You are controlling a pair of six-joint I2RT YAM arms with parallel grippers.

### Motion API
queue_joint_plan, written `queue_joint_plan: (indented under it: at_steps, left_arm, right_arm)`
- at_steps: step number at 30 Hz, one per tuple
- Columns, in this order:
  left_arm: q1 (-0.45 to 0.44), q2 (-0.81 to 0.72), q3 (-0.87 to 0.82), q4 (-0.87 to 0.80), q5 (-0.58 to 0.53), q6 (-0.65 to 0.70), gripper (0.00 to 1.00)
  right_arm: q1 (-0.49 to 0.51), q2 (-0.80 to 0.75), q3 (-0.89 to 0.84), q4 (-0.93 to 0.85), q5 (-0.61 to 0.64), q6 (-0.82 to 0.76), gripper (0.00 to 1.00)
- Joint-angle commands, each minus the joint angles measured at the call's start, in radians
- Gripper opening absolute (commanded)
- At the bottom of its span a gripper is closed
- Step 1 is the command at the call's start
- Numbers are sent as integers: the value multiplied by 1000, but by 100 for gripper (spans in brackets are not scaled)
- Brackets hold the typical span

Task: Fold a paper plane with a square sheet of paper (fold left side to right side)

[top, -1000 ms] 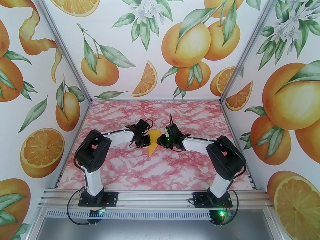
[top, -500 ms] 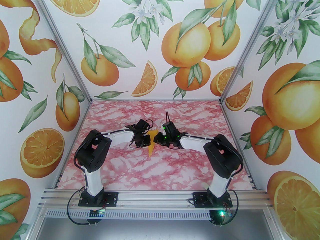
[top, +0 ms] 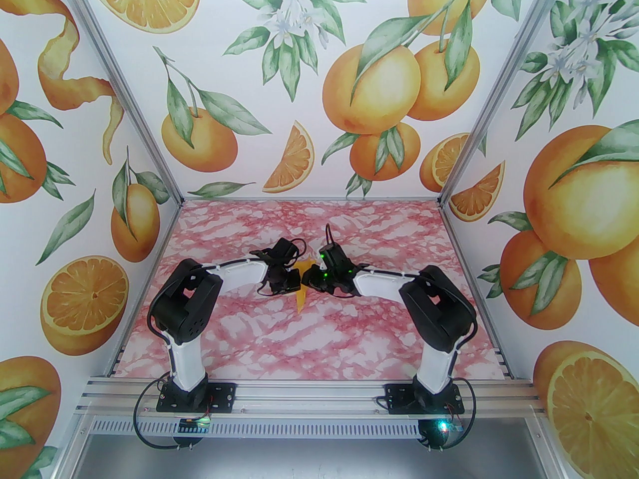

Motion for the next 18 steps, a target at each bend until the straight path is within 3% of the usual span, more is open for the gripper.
queue_joint_plan:
  at_steps: [1, 5, 11, 18]
  left_arm:
    - [-46, 89, -28, 84, 28, 4, 11]
    - [-45, 80, -37, 101, 30, 1, 11]
    - [-44, 76, -40, 102, 31, 1, 11]
    - [-39, 64, -57, 130, 40, -6, 11]
  right_arm:
    - [7, 20, 26, 21, -20, 13, 21]
    - [8, 30, 31, 24, -27, 16, 21]
    - [7, 24, 22, 50, -33, 31, 32]
    - [-8, 9, -14, 127, -47, 73, 32]
